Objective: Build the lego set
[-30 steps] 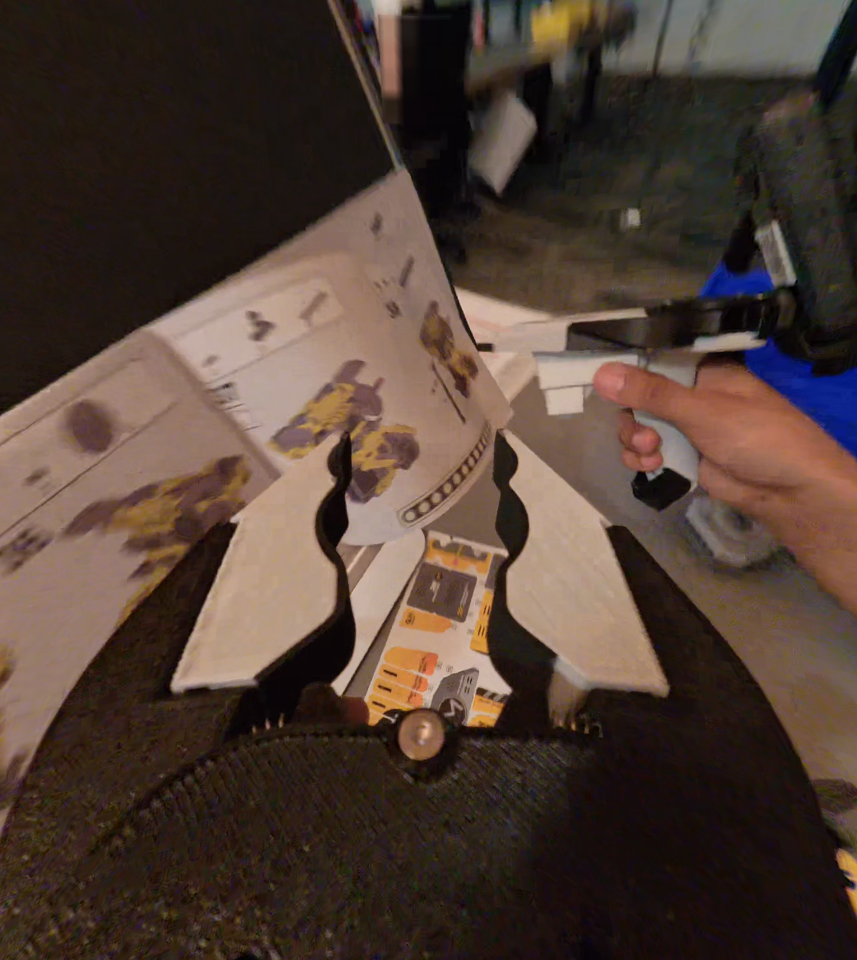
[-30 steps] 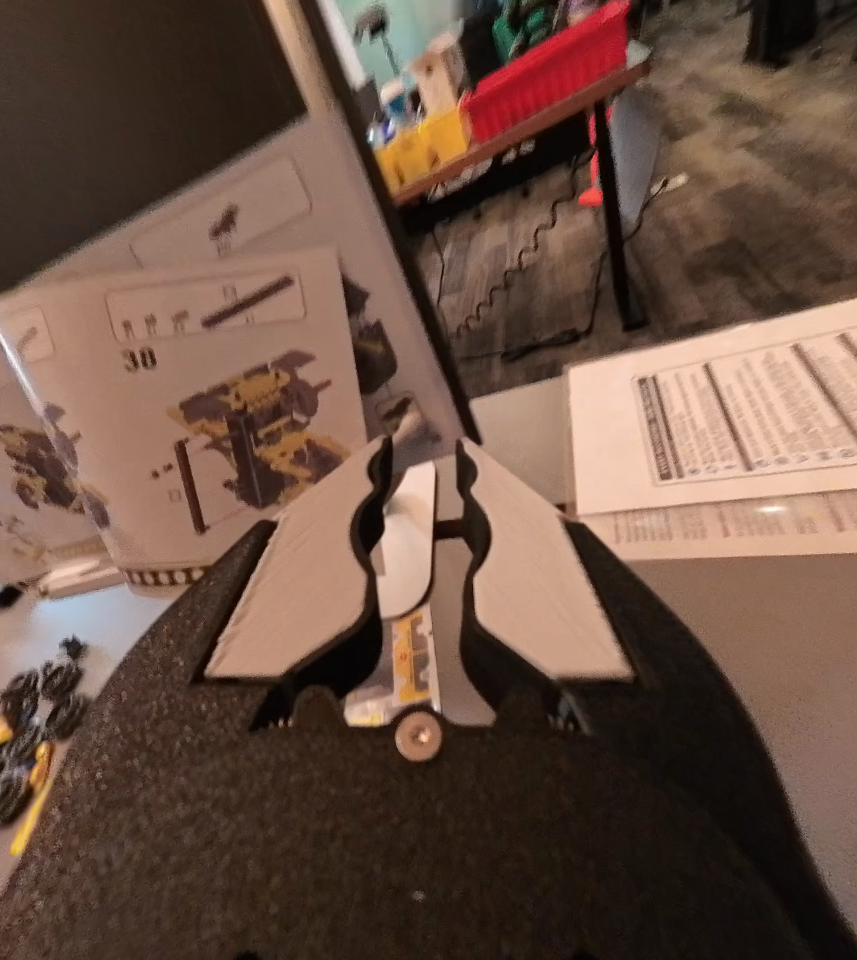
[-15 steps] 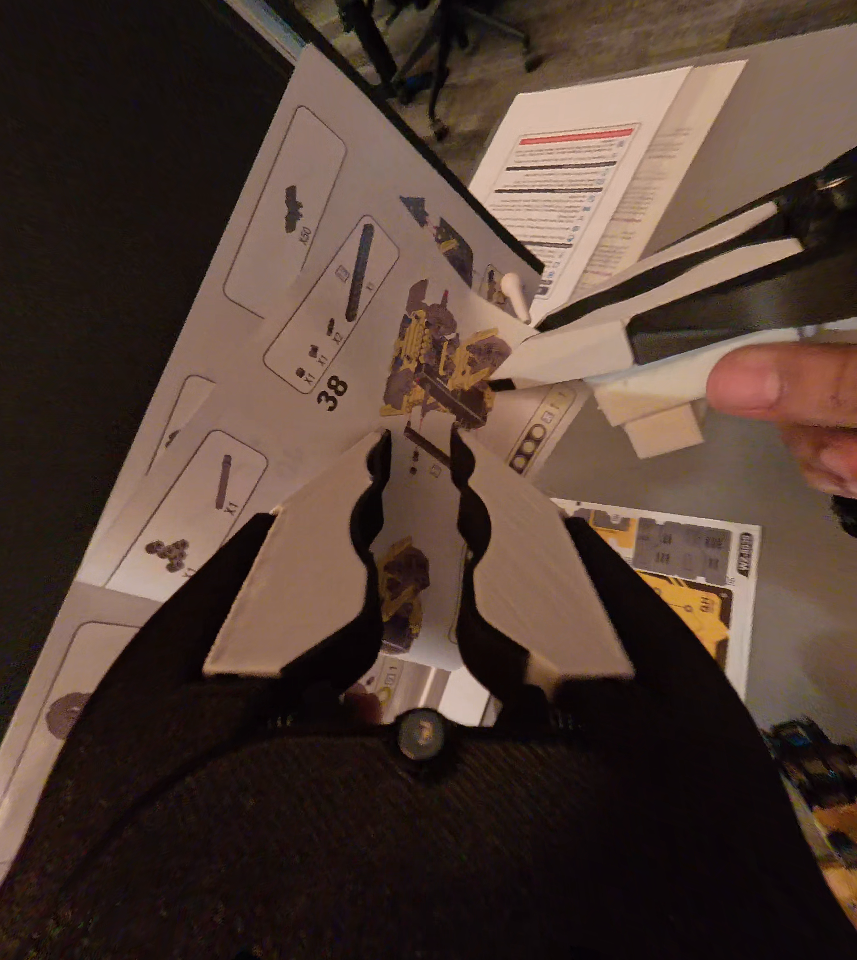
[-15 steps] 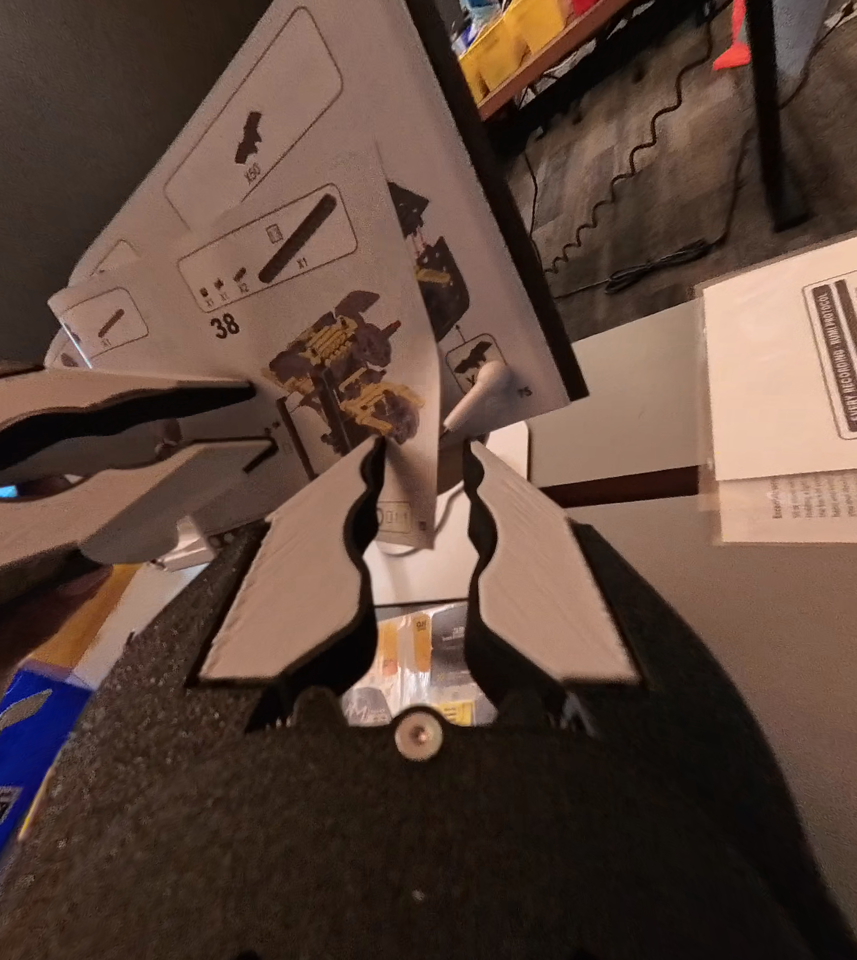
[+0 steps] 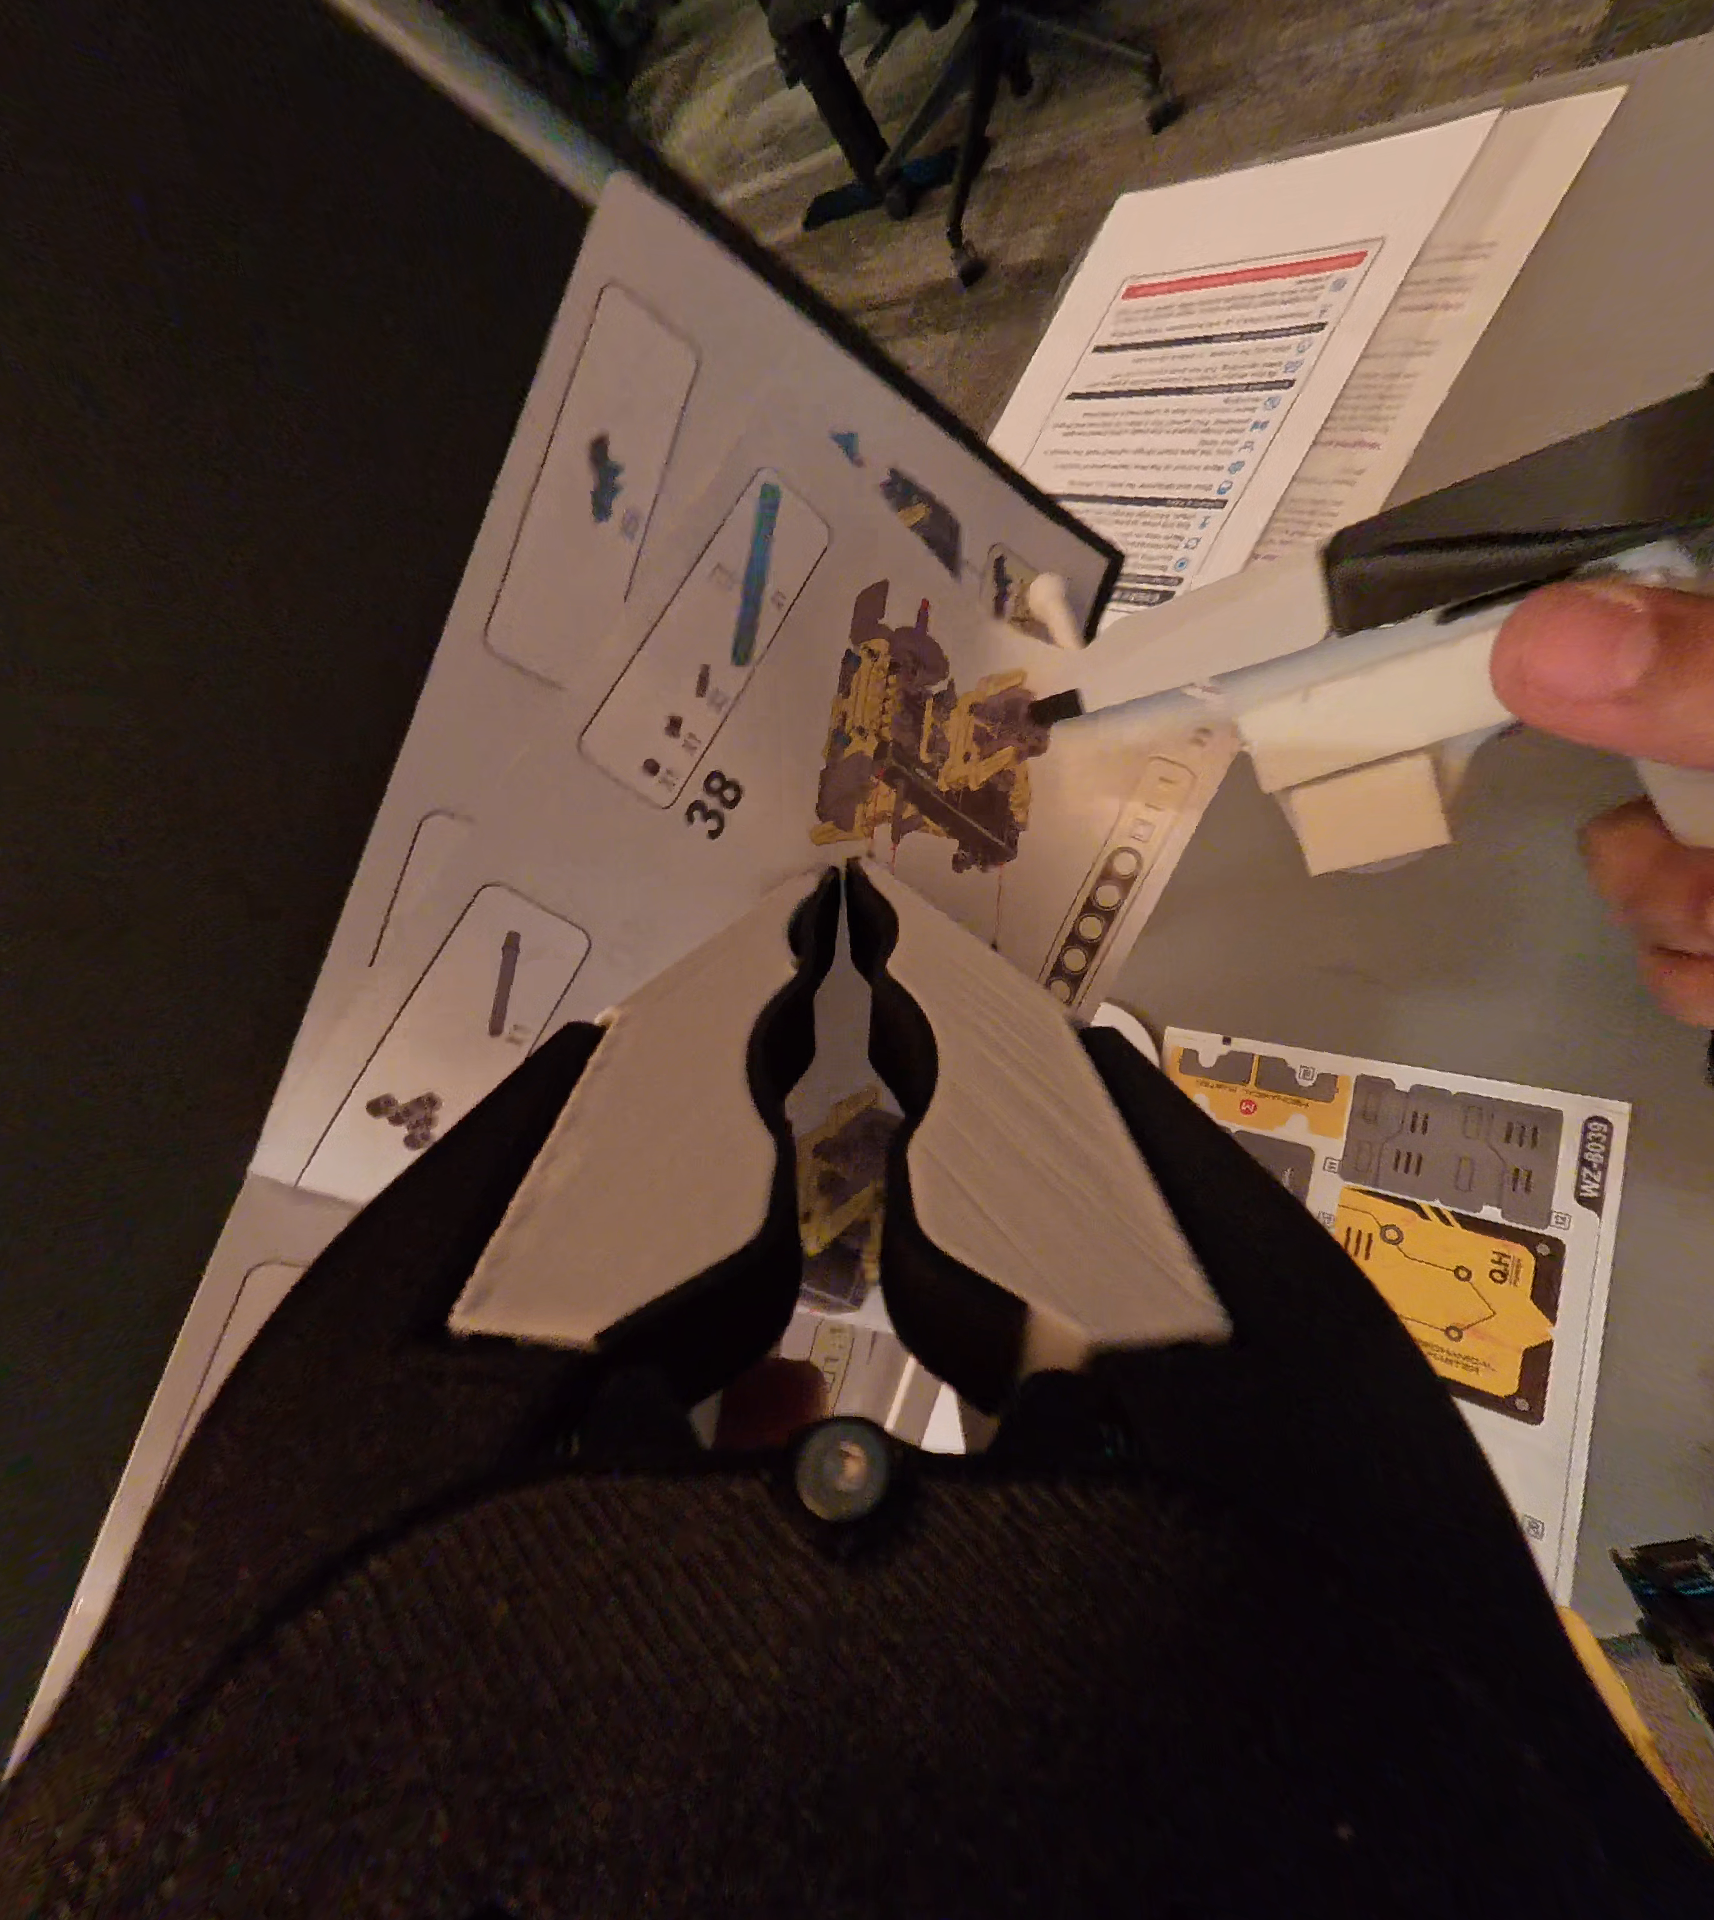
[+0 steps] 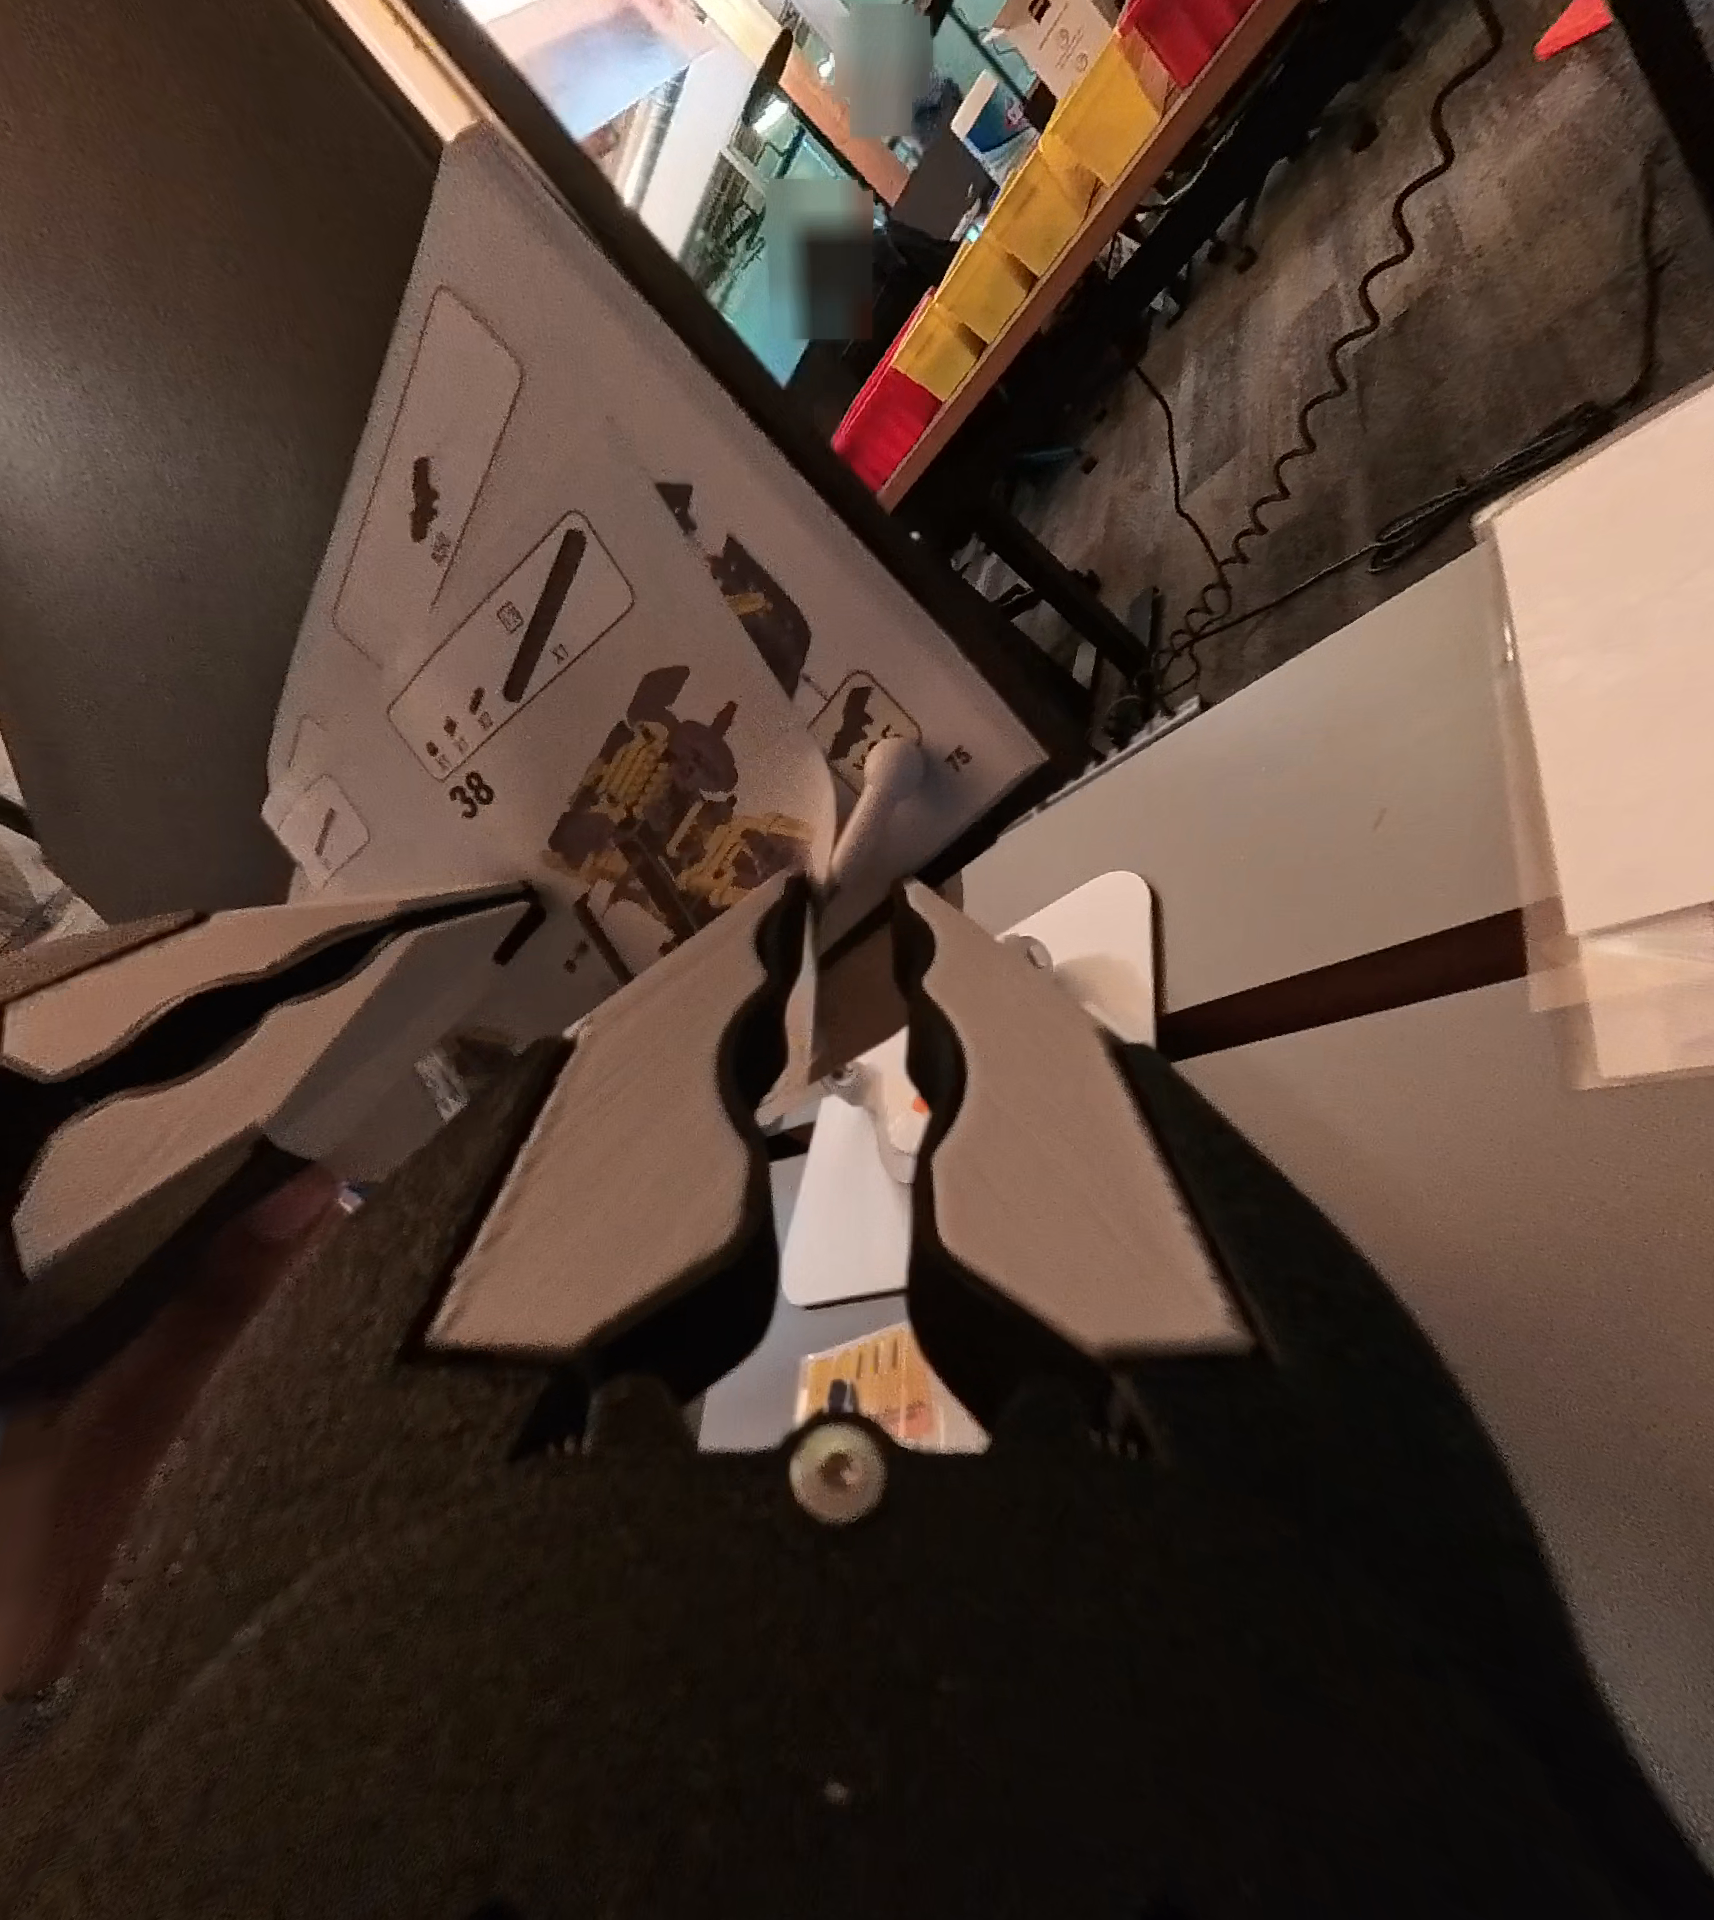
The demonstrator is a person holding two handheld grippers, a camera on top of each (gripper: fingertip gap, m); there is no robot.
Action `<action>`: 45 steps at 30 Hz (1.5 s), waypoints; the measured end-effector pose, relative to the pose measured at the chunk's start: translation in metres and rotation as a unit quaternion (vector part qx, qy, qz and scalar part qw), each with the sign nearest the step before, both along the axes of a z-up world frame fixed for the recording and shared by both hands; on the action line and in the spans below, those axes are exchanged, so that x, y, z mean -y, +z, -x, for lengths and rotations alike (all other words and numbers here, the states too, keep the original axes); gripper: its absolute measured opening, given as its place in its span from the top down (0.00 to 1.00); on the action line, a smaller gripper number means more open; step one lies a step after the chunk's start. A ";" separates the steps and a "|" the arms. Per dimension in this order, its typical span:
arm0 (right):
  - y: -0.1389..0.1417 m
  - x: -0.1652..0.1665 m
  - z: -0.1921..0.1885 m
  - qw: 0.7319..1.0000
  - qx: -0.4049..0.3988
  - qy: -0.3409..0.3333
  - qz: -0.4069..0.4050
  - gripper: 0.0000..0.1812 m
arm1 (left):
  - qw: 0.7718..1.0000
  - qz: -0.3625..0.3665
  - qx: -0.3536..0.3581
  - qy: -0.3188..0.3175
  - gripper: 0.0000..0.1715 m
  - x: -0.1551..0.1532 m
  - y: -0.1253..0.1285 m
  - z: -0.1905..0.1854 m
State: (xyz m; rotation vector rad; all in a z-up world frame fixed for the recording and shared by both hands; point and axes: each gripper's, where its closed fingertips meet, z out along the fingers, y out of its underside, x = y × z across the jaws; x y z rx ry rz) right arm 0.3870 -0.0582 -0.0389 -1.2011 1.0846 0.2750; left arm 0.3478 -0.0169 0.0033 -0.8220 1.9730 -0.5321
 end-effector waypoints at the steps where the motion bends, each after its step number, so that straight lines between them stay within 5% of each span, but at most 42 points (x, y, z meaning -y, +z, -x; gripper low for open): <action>1: 0.000 0.000 0.000 1.000 -0.004 0.002 -0.006 0.93 | 1.000 -0.005 -0.005 -0.014 1.00 0.007 -0.002 0.001; 8: 0.002 0.001 0.002 1.000 0.011 0.013 0.015 0.93 | 0.995 -0.065 -0.078 -0.004 1.00 0.016 -0.036 -0.014; 14: 0.010 0.026 -0.008 0.999 0.027 -0.008 0.030 0.94 | 0.997 -0.041 -0.062 0.034 1.00 0.004 -0.020 -0.017; 22: 0.000 0.002 0.000 0.999 0.015 0.023 0.019 0.90 | 0.997 -0.056 -0.046 0.030 1.00 0.003 -0.016 -0.021; 29: 0.002 0.003 0.002 1.000 0.024 0.016 -0.005 0.99 | 0.998 -0.043 -0.047 0.025 1.00 0.005 -0.018 -0.022; 40: -0.002 0.017 0.015 0.984 0.114 -0.113 -0.080 1.00 | 0.998 -0.041 -0.055 0.013 1.00 0.018 -0.022 -0.030; 45: 0.004 0.017 0.020 0.972 0.182 -0.144 -0.027 1.00 | 0.998 -0.039 -0.056 0.009 1.00 0.025 -0.025 -0.033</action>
